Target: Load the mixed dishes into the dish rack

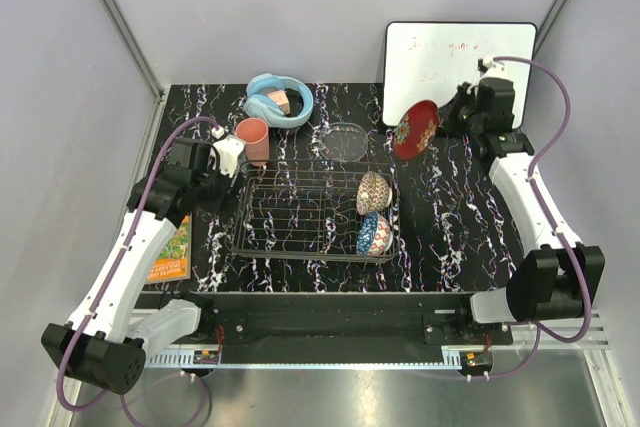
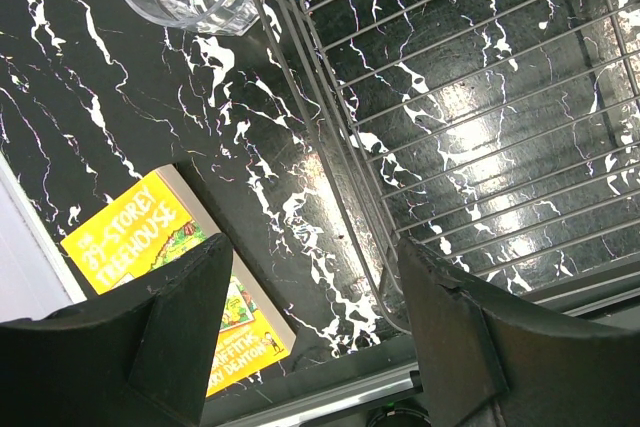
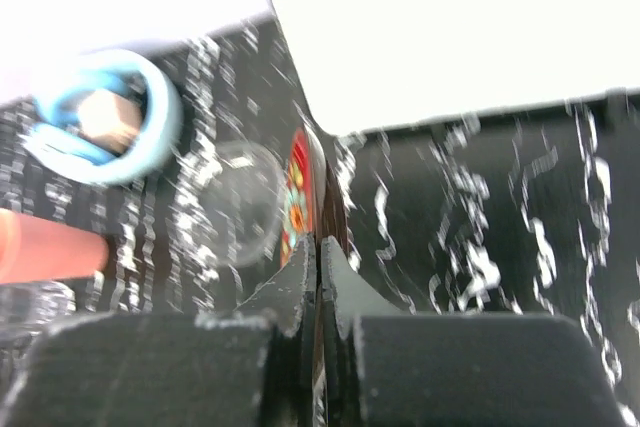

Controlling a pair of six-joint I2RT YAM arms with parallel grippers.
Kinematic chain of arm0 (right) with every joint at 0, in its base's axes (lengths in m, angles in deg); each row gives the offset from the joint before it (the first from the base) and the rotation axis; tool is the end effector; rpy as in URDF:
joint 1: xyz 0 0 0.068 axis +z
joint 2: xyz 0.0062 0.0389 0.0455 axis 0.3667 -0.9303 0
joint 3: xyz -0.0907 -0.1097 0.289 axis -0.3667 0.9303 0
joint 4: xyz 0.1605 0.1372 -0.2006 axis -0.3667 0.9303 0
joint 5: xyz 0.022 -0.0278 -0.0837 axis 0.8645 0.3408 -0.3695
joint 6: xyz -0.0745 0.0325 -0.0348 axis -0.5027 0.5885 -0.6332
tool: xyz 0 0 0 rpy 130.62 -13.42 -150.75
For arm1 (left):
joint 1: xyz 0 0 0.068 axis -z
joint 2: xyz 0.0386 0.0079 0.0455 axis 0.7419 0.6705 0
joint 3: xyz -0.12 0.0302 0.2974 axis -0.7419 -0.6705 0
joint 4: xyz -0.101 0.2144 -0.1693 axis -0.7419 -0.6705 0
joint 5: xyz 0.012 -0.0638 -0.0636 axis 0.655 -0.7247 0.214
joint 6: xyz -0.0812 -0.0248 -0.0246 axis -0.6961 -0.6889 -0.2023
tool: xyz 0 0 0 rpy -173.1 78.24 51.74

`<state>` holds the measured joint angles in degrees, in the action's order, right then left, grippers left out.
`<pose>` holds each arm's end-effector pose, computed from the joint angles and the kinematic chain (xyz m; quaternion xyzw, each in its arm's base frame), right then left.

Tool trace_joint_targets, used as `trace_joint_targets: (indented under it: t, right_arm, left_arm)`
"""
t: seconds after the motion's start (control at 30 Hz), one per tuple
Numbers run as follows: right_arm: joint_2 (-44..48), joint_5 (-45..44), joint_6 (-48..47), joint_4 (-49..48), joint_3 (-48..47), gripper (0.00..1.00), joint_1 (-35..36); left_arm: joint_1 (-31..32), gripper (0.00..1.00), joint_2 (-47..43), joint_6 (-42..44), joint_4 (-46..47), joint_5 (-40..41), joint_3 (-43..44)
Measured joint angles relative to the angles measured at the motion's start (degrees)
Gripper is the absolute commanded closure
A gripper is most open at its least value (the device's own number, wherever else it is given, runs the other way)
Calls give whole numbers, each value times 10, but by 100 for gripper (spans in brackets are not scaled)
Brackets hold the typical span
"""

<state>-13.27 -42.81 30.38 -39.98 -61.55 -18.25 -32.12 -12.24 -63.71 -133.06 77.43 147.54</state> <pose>0.3865 0.0279 0.3783 0.0965 0.8300 0.1376 0.5318 0.2153 -0.0616 0.3444 0.2298 0.9140 -0.0155 0.3341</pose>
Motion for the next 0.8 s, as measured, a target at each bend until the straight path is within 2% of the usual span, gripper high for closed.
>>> trace_joint_targets:
  t: [0.17,0.47,0.67,0.7,0.8]
  right_arm:
    - [2,1,-12,0,-61,100,16]
    - [15,27,-9,21,-83,100,67]
    - [-5,-43,22,55,-82,100,81]
    - [-19,-61,41,57,-76,97,78]
    - [-52,-86,100,63,-33,60,63]
  left_arm:
    - [0,30,0,0,1,0,-2]
    - [0,30,0,0,9,9,-6]
    - [0,30,0,0,9,9,-6]
    - [0,30,0,0,9,10,-6]
    - [0,30,-2,0,9,12,-6]
